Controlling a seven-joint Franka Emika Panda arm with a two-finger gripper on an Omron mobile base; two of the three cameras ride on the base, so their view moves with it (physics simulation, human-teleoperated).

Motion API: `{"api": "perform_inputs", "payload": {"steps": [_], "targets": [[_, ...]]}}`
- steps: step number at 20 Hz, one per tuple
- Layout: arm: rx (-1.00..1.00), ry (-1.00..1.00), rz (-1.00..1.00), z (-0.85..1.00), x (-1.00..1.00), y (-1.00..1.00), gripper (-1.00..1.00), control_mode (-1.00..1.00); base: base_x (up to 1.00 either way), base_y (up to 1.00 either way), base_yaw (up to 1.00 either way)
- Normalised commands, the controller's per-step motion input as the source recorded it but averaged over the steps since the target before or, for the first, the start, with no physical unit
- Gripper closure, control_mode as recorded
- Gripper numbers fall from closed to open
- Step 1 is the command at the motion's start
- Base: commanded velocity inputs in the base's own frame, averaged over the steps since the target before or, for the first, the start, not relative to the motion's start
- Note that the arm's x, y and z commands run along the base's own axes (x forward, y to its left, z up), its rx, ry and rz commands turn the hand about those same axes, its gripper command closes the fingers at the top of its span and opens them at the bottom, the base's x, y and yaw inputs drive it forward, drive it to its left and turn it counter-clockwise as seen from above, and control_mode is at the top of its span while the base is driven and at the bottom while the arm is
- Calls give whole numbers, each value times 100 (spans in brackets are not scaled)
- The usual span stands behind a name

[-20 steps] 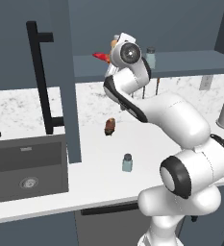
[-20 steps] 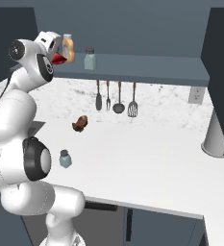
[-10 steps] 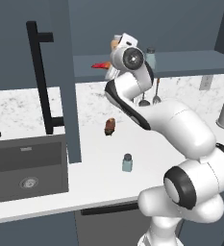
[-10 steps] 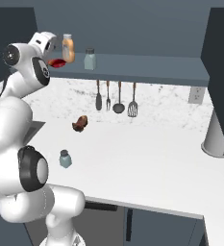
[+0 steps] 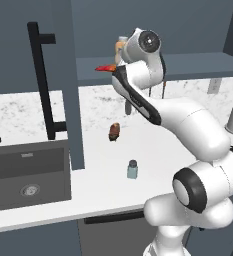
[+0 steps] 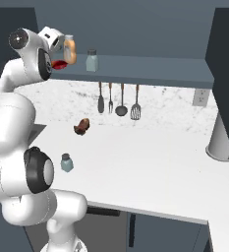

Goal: Put the shaker and condiment bottle from the counter next to their counterparts in the cabinet.

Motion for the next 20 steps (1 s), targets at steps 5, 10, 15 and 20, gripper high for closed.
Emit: {"api": "perform_inputs", "payload": {"steps": [5, 10, 15, 20], "targets": [[13, 24, 0, 14, -47, -3, -100, -100, 0, 0, 0], [11, 5, 0, -9, -100, -1, -100, -100, 0, 0, 0], [7, 10, -1, -22, -88, -1, -100, -100, 0, 0, 0], [1, 18, -8, -49, -59, -10, -100, -100, 0, 0, 0]]}}
